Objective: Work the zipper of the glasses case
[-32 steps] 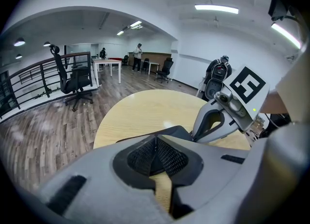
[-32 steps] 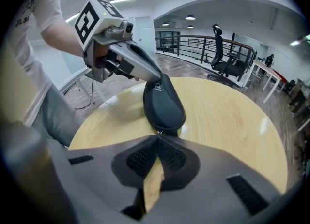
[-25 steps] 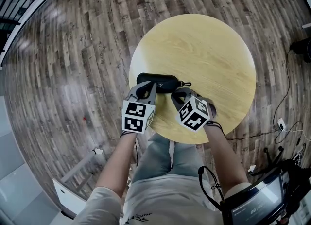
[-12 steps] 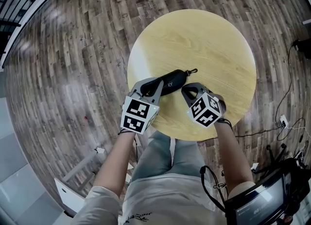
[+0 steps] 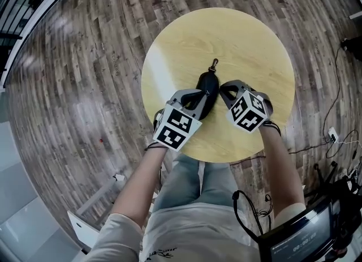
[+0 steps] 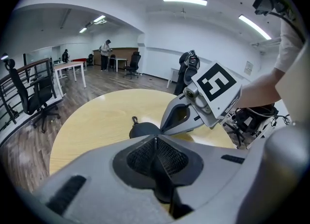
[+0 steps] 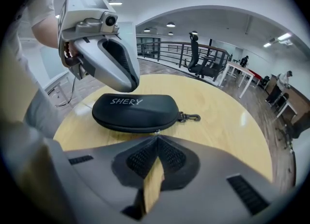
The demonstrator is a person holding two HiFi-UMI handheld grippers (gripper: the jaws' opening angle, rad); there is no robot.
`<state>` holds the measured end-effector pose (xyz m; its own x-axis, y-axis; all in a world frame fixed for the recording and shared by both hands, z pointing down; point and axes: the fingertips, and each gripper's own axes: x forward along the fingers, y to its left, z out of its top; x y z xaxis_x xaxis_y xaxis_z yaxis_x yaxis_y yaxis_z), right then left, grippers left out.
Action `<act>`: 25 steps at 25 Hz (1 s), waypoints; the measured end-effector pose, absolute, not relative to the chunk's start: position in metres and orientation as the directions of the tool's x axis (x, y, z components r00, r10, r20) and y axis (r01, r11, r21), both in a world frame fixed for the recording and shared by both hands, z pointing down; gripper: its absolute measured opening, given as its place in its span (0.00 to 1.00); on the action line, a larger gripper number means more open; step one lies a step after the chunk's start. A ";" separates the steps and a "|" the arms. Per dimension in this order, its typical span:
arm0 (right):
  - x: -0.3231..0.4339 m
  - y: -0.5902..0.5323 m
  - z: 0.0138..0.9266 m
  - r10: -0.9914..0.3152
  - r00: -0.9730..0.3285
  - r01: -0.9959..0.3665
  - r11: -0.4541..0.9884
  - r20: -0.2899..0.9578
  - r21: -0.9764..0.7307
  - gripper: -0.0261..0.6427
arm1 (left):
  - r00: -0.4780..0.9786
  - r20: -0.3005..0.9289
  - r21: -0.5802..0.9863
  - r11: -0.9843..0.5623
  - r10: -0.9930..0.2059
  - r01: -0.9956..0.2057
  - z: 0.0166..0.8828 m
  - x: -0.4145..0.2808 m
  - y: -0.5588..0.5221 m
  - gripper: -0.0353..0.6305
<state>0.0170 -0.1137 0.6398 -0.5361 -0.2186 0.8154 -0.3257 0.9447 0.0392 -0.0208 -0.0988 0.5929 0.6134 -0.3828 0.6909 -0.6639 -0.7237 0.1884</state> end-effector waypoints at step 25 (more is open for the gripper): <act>-0.028 -0.009 0.642 -0.129 -0.621 -0.393 0.905 0.773 -0.165 0.04 | 0.615 0.680 0.229 -0.681 -0.399 -0.696 0.606 -0.017 -0.101 0.08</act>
<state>-0.0276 -0.0090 0.6421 -0.6214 -0.1294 0.7727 -0.3933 0.9045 -0.1649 -0.0174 -0.1005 0.6056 0.6147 -0.3990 0.6804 -0.6958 -0.6806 0.2294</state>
